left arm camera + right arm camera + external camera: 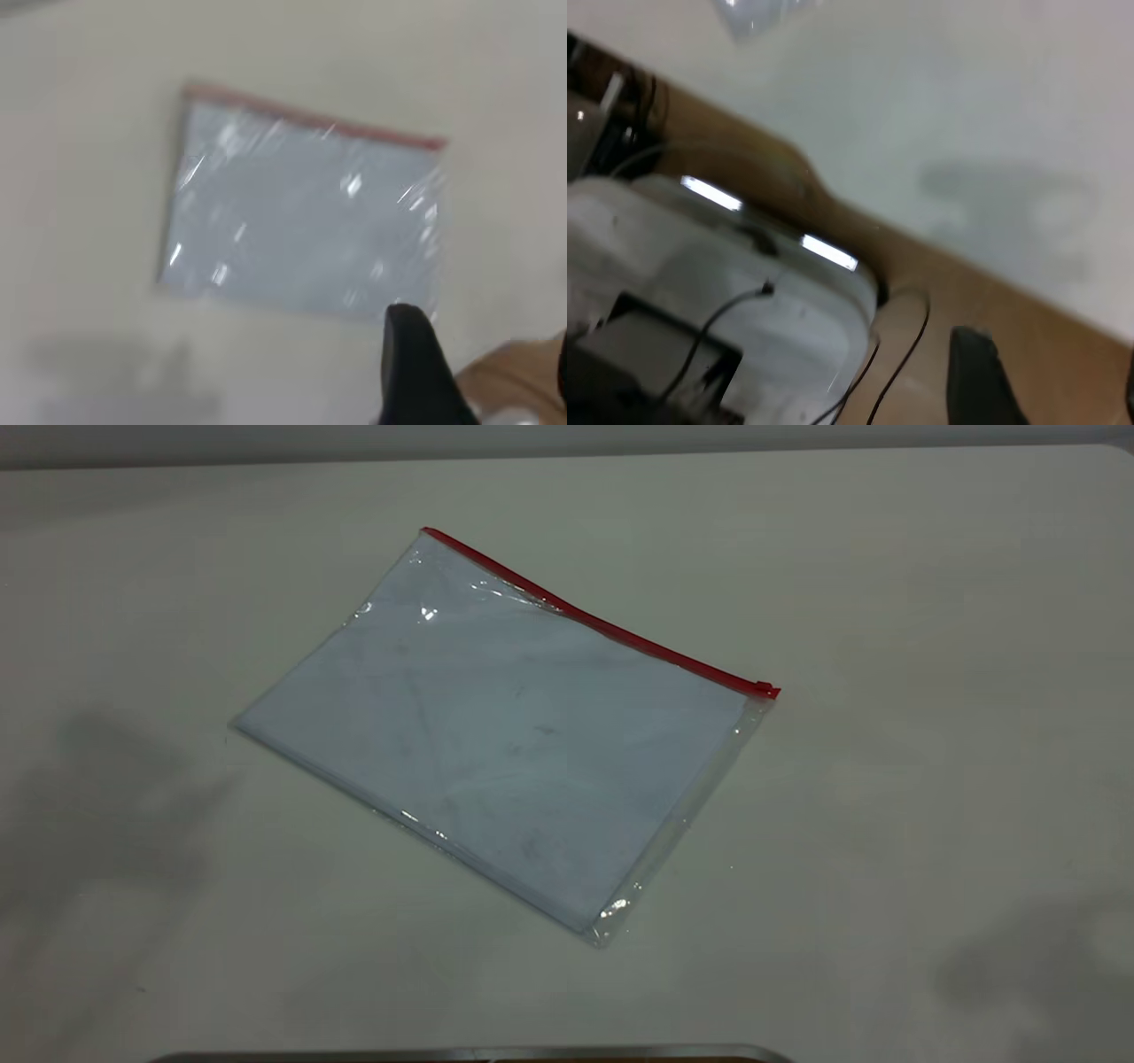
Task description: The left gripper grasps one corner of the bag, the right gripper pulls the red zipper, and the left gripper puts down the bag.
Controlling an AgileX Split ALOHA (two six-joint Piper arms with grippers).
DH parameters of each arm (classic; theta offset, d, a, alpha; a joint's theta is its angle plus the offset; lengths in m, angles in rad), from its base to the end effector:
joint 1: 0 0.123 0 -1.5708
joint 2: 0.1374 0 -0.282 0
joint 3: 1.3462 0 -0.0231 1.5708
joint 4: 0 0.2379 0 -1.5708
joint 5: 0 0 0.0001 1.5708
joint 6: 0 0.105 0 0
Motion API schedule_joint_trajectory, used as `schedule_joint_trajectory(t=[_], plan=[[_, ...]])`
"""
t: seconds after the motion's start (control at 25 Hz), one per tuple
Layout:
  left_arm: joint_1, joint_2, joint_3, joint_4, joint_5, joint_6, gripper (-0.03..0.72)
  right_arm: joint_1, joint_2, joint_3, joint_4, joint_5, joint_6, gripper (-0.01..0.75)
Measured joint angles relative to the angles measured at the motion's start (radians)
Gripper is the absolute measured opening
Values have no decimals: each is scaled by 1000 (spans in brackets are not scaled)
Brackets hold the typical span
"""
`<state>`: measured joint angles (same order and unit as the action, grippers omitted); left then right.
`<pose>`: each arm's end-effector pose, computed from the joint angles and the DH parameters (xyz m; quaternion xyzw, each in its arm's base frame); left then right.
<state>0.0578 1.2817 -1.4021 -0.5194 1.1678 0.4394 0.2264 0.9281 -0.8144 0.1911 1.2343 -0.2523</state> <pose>0.2453 -0.0338 0.3998 0.1502 0.9098 -0.1762 0.3444 0.1263 0.0484 0.2883 -0.2164 0.9596 0.0918 0.1549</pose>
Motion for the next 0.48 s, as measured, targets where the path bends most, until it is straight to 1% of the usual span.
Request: schedule_joint_trajectory(t=[0.16, 0.28, 0.48], plan=[[0, -175, 210, 141, 0, -98, 446, 0, -136, 176, -13, -32, 68, 436], [0, -316, 370, 231, 0, -170, 447, 0, -246, 273, -33, -59, 118, 436], [0, -572, 582, 366, 0, -253, 446, 0, -413, 329, -103, -125, 147, 436]])
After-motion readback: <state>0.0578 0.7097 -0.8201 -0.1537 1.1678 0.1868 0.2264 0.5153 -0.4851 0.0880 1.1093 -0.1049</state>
